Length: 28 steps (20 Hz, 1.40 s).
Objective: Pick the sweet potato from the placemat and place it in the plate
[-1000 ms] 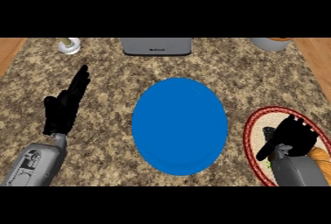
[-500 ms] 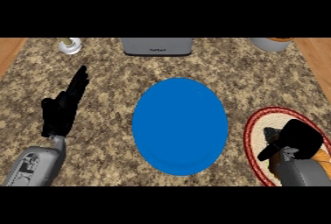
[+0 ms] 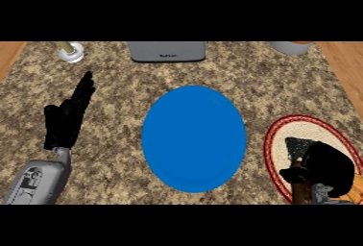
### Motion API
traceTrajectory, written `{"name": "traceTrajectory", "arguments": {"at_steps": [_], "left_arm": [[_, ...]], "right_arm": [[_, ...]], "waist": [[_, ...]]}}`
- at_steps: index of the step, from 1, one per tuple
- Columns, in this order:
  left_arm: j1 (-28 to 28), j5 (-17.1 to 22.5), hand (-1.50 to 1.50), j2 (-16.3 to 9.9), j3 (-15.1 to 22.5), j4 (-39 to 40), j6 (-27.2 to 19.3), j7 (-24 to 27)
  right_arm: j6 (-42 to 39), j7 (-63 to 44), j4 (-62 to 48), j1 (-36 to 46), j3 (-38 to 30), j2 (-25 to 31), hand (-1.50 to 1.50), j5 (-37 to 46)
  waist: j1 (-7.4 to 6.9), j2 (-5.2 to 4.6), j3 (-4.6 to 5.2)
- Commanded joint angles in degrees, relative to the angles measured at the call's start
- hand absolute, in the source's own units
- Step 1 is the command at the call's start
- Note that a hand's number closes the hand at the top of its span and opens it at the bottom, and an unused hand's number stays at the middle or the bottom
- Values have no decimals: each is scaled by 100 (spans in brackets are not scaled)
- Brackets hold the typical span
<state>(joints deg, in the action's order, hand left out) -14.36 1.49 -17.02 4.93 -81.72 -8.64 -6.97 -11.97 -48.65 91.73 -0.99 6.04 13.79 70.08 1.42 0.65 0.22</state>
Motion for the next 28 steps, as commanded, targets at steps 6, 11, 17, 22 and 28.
{"name": "traceTrajectory", "arguments": {"at_steps": [6,11,17,22,28], "left_arm": [[394,-68,0,20,33,-259,-43,61],[371,65,0,-64,-164,38,170,427],[273,5,0,11,-117,5,294,402],[2,-55,0,132,-57,-89,318,80],[-216,-69,0,78,-251,6,457,-93]], "right_arm": [[1367,1764,2678,-1463,267,254,150,-722],[1700,2052,4270,-2116,753,223,150,-567],[1561,2383,4425,-1639,1288,114,150,-628],[713,1359,3895,-233,1989,-682,150,-413],[590,925,2697,1014,2018,-1355,150,-603]], "waist": [[69,33,-25],[50,-9,-15],[-143,-61,-19],[-218,-75,-15],[-188,-69,-21]]}}
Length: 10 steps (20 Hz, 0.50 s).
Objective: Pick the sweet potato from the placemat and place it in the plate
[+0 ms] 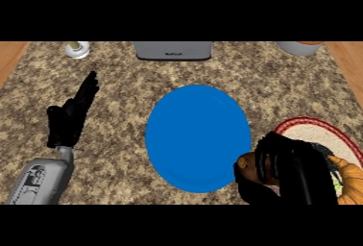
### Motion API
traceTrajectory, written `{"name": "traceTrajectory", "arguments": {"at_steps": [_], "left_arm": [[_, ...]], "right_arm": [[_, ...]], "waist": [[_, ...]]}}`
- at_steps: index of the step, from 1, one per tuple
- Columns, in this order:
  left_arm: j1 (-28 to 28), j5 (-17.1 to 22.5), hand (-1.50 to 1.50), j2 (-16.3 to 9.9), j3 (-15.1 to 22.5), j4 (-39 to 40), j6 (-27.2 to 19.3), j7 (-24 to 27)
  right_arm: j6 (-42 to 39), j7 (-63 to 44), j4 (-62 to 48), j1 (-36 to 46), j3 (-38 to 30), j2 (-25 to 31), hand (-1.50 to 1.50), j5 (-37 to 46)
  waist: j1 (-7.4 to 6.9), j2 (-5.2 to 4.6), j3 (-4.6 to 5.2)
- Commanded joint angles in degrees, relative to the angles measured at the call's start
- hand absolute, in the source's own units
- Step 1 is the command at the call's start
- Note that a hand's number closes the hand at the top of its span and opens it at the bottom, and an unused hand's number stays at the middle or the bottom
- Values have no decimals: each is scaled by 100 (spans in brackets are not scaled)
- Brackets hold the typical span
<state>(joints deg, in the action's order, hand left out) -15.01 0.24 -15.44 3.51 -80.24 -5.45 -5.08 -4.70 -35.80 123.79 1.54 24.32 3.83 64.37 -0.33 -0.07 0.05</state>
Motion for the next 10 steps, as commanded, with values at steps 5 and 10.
{"name": "traceTrajectory", "arguments": {"at_steps": [5,10], "left_arm": [[61,54,0,18,-168,-15,196,4],[173,-225,0,111,50,-228,52,-88]], "right_arm": [[718,-332,-2405,1723,5,-376,150,-477],[1005,-847,-3978,2336,529,-381,150,44]], "waist": [[-45,-9,-4],[-102,-11,-4]]}}
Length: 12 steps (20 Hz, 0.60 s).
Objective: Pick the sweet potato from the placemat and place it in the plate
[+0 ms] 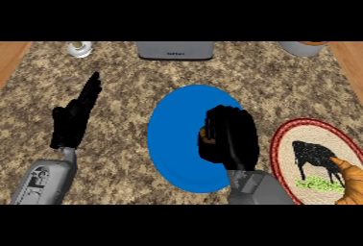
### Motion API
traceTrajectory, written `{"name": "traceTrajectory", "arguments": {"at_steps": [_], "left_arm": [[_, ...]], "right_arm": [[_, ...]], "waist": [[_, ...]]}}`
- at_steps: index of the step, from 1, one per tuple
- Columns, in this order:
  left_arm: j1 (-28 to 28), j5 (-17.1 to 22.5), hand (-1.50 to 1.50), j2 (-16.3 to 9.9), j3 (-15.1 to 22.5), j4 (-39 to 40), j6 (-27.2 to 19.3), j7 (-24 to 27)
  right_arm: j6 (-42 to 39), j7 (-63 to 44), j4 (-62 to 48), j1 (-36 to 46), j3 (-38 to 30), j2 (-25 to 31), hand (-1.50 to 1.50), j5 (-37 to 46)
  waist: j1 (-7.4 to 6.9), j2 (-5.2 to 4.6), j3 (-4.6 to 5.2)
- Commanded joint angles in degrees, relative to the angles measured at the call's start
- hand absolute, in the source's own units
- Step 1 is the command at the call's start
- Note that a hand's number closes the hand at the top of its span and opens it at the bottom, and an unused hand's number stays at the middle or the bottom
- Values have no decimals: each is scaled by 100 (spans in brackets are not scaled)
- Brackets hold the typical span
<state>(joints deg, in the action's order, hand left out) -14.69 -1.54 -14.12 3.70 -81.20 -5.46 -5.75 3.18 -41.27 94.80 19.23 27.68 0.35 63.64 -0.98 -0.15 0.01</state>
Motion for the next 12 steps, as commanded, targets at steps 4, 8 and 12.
{"name": "traceTrajectory", "arguments": {"at_steps": [4,8,12], "left_arm": [[-18,-114,0,131,3,-10,-51,63],[-167,-27,0,39,-143,178,125,51],[-161,-179,0,145,-81,131,105,67]], "right_arm": [[1033,-389,-2254,942,-54,-34,150,-815],[1934,-110,-3015,1066,217,-35,-150,-1780],[2693,187,-3904,1591,688,-35,-150,-2482]], "waist": [[-59,-23,-4],[-48,-33,-5],[-26,-13,-4]]}}
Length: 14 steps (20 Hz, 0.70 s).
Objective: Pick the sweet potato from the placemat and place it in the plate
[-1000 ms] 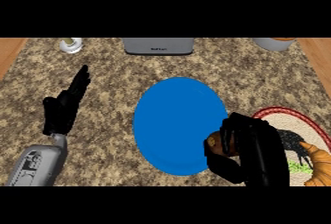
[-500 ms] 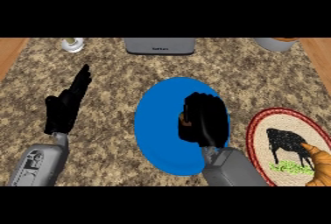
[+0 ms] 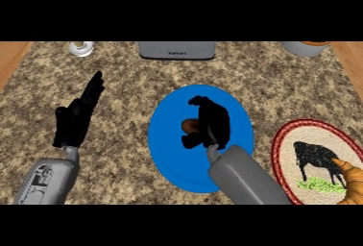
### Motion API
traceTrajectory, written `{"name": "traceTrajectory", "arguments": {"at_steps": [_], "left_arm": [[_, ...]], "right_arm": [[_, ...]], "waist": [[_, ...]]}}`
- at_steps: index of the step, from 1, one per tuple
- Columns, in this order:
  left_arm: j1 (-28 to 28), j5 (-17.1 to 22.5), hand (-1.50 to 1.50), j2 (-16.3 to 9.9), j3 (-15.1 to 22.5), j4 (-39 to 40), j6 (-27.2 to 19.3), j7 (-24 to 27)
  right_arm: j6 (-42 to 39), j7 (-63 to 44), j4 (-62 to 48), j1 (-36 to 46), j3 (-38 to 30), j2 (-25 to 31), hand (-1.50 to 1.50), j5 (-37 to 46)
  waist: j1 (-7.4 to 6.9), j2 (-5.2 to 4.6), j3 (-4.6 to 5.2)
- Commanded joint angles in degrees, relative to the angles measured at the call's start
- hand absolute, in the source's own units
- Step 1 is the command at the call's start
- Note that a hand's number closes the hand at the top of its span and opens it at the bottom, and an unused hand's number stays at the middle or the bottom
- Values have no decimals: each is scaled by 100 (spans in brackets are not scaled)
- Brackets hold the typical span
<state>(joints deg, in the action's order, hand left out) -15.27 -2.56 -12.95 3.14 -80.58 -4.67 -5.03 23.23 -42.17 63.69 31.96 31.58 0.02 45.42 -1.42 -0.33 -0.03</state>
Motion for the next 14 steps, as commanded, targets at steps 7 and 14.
{"name": "traceTrajectory", "arguments": {"at_steps": [7,14], "left_arm": [[137,-68,0,76,-6,-153,-13,-80],[131,-117,0,109,-192,91,-132,193]], "right_arm": [[1788,1538,25,11,-219,-2,-150,-1619],[2350,1346,1777,-1110,-752,395,-150,-1578]], "waist": [[53,20,-6],[267,57,3]]}}
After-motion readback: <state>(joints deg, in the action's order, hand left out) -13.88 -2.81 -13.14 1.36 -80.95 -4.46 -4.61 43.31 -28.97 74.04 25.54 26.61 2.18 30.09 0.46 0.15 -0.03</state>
